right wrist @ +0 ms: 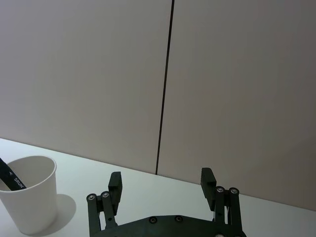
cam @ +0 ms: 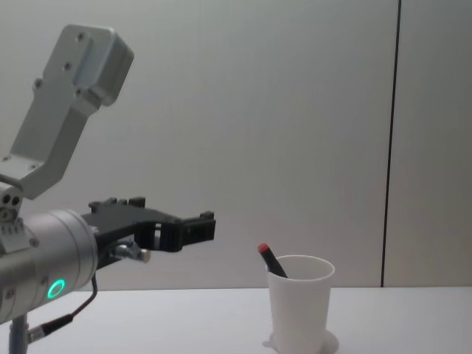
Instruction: Place the pen into the pen holder.
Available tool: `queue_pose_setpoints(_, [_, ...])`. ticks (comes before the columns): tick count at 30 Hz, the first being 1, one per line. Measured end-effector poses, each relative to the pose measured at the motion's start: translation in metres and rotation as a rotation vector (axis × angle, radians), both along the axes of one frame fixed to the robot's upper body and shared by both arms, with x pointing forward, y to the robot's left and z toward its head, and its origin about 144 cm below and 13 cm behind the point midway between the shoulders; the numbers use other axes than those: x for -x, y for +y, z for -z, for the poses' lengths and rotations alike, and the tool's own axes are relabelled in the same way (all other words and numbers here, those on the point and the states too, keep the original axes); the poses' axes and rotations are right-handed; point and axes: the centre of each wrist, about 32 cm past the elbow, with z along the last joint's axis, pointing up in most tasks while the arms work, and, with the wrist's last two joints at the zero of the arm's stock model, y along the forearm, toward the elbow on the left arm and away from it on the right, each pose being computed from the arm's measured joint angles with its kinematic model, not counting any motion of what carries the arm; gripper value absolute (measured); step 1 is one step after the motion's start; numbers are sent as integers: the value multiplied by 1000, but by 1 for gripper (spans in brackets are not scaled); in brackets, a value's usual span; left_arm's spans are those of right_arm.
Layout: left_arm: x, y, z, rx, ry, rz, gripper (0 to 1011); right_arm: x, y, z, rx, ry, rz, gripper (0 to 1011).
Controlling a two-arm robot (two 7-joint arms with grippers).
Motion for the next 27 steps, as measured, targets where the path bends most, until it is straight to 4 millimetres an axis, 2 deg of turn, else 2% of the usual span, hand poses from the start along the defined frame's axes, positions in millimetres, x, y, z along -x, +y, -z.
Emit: queue_pose_setpoints(27, [8,7,1,16,279,-6,1003,0,0,0,0,0,0,1002])
